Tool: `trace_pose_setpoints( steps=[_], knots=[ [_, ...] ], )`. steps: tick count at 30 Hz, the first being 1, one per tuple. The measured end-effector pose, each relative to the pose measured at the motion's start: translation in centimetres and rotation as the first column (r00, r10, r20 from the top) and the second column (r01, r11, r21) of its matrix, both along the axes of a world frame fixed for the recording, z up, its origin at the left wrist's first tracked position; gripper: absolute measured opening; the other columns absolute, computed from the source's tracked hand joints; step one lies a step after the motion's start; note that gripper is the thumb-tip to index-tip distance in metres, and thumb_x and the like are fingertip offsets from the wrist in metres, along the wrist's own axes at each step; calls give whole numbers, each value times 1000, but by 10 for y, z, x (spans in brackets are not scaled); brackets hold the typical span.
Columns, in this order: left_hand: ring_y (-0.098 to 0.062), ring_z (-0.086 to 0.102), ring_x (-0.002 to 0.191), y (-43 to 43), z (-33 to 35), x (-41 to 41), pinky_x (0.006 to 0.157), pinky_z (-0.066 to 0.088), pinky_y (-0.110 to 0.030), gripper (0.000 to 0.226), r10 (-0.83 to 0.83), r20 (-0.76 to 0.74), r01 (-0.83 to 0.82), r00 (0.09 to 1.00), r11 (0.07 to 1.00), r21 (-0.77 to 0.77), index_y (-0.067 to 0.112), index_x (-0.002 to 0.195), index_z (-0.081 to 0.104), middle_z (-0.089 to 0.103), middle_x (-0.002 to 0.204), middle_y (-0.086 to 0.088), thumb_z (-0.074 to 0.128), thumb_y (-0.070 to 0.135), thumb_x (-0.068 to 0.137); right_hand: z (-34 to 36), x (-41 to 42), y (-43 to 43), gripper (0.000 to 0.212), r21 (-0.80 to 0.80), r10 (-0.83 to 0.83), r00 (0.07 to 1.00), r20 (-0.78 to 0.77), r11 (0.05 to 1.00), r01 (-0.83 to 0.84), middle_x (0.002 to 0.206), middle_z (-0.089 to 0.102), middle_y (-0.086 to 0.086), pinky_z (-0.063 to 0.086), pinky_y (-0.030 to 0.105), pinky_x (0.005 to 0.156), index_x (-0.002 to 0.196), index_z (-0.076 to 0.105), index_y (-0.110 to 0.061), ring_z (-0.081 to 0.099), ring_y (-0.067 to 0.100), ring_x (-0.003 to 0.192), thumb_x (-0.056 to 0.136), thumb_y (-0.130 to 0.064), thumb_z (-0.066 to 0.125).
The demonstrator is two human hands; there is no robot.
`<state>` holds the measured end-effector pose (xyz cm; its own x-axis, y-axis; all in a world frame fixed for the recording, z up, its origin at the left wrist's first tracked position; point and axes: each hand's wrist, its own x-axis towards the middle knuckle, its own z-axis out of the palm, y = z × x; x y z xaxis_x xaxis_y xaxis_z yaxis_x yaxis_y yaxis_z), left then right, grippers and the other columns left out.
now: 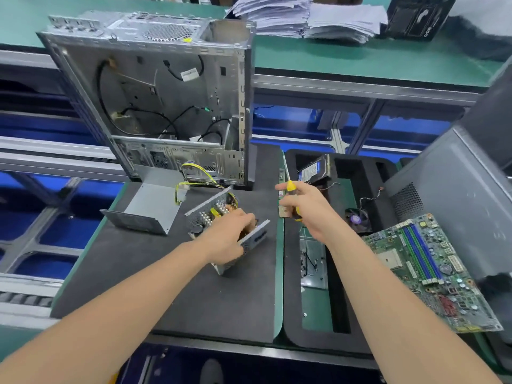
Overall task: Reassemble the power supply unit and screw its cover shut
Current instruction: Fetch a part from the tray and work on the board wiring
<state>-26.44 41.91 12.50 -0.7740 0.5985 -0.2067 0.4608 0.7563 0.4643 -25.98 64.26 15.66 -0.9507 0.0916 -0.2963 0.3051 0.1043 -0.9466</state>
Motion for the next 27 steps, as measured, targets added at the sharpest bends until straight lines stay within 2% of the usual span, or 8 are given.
trace_pose_setpoints(
  steps=[2,5,10,12,17,20,23,27],
  knots=[
    [-19,51,99,-22,9,1,88,44,-36,38,-147,31,148,989,987,-60,24,104,56,46,111,6,71,4,76,-6,-10,-4,22,230,21,999,-29,973,-14,84,58,0,44,29,66,107,75,-22,49,15,62,90,-9,71],
    [-11,41,104,-55,21,-3,91,35,-32,38,-303,31,304,952,934,-190,28,100,58,47,111,13,77,7,75,-17,-26,-19,10,440,37,996,-84,898,3,88,69,-7,52,35,80,98,78,-28,61,18,84,89,-31,75],
    [-8,41,97,-106,35,-7,83,39,-32,34,-367,-112,313,923,889,-333,29,84,66,48,102,18,65,-4,74,-29,-44,-48,55,436,178,983,51,882,-182,55,52,-4,48,31,62,82,68,-8,53,20,60,86,-63,73],
    [-6,47,93,-123,35,-9,72,39,-27,39,-290,-204,218,935,924,-314,29,79,67,44,100,19,63,-9,69,-35,-44,-55,48,385,213,967,138,888,-251,46,43,-6,46,28,49,74,61,-11,44,18,48,86,-54,80],
    [-5,55,80,-133,31,-19,58,29,-15,40,-233,-186,167,954,935,-313,28,78,72,54,111,13,66,-10,69,-54,-34,-60,19,154,241,931,272,945,-290,57,39,1,40,27,46,95,60,-9,31,15,44,94,-20,76],
    [-5,57,74,-135,23,-30,61,41,-19,36,-201,-182,152,962,956,-251,28,77,70,55,99,19,69,-7,68,-51,-28,-49,13,105,358,870,340,905,-413,76,64,14,39,27,47,99,60,-10,30,13,42,96,-17,70],
    [-4,52,77,-130,13,-46,68,44,-17,13,-7,-130,-8,992,993,-120,28,96,69,58,81,30,70,19,86,-47,-24,-34,16,85,448,796,407,849,-521,88,75,17,40,26,48,94,57,-12,29,12,42,99,-23,69],
    [-12,60,96,-127,17,-72,86,53,-32,21,-12,-22,9,1000,994,-112,26,101,75,62,94,19,79,17,83,-54,-16,-32,21,161,345,900,267,905,-395,87,63,15,42,29,49,94,56,-14,34,14,44,102,-29,67]
  ],
)
